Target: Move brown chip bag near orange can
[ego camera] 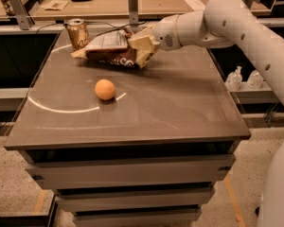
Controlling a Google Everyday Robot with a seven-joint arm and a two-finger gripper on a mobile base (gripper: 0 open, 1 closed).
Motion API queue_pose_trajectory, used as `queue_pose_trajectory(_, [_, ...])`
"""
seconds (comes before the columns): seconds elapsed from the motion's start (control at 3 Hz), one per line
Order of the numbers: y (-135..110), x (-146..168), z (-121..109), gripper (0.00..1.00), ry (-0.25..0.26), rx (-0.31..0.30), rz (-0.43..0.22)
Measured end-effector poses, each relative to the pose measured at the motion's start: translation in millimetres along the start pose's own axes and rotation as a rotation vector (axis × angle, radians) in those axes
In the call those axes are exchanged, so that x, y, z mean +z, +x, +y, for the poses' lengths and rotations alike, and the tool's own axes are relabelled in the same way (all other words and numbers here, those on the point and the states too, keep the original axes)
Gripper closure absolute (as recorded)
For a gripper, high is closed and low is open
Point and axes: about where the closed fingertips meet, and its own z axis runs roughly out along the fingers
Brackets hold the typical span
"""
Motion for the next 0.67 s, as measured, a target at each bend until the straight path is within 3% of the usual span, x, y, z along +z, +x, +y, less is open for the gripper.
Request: queue_pose_trajectory(0.67, [-21, 38, 21, 1.0, -0.082, -0.008, -0.039])
